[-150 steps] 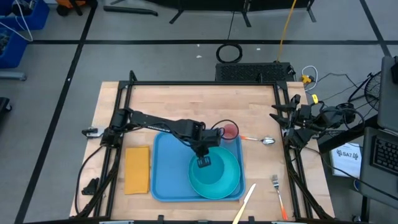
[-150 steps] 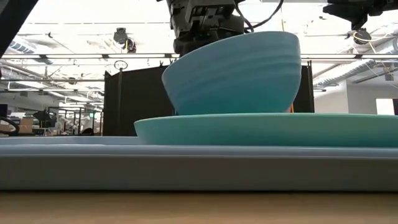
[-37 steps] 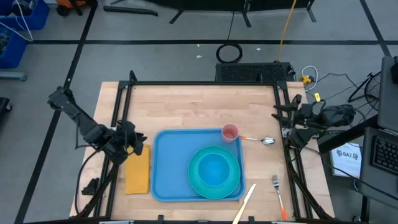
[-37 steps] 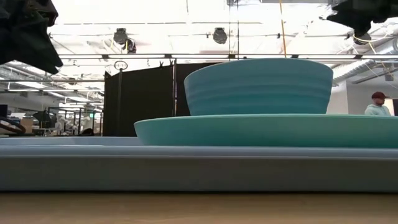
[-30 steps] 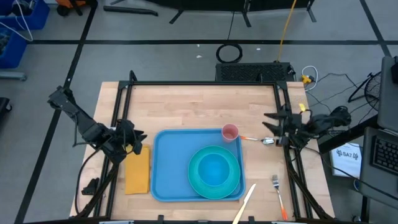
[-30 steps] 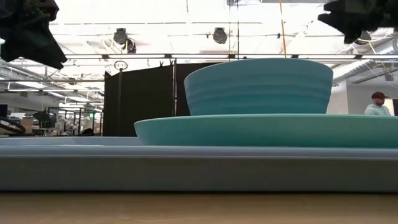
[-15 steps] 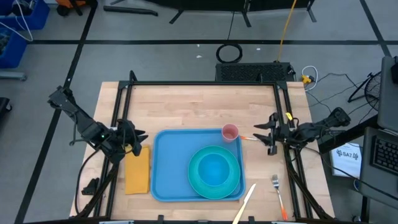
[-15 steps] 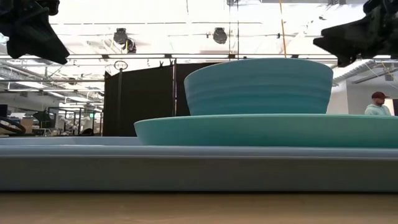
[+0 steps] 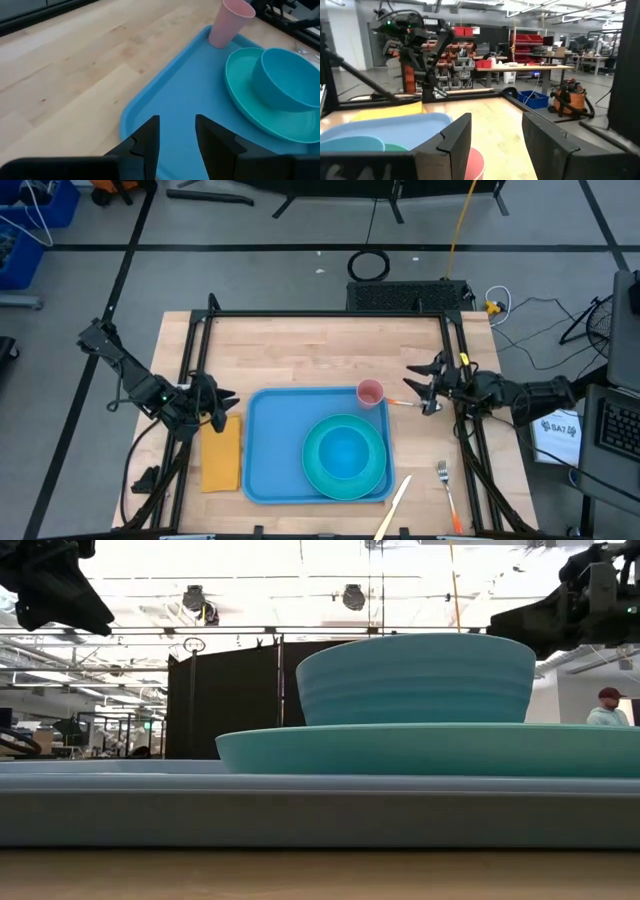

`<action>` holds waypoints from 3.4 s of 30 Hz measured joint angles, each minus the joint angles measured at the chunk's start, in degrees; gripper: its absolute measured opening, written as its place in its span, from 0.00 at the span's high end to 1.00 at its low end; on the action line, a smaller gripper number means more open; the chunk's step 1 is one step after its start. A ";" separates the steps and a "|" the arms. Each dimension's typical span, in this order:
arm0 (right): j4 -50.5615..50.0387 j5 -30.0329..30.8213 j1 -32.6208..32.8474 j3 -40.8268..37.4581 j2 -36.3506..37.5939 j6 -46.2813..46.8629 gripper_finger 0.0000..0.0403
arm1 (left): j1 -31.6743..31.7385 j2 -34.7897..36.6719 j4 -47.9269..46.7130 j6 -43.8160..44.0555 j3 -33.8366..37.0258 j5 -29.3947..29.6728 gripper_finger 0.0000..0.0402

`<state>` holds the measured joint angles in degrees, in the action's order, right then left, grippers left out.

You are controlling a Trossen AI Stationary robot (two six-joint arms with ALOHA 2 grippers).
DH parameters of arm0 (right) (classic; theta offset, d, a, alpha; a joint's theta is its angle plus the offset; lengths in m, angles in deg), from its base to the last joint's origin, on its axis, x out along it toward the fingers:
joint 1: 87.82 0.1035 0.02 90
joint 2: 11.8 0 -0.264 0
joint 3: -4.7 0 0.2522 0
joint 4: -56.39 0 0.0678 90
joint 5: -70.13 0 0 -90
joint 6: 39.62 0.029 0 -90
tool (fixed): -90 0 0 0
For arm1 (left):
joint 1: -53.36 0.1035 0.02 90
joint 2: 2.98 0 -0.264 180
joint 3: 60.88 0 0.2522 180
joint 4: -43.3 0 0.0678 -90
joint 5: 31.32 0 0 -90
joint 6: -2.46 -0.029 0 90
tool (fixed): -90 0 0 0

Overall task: Set up tray
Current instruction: Put the yellow napkin on the blue serving tray to the left of the blue plate

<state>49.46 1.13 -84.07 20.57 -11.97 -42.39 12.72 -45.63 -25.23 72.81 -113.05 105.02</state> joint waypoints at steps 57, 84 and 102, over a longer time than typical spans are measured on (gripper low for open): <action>0.20 -0.16 -3.80 -0.13 0.00 2.10 0.59 | 6.64 -42.63 0.28 51.53 -0.04 -40.92 0.96; 0.19 -0.16 -3.80 -0.13 -0.01 2.12 0.59 | -0.76 -41.51 -12.39 60.84 -8.02 -48.94 0.98; 0.21 -0.16 -3.80 -0.13 -0.02 2.12 0.59 | -0.09 -41.48 -3.11 57.63 -2.03 -42.79 0.62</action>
<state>49.67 0.97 -87.87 20.44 -11.98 -40.27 12.63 -87.12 -28.35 130.44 -115.08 62.23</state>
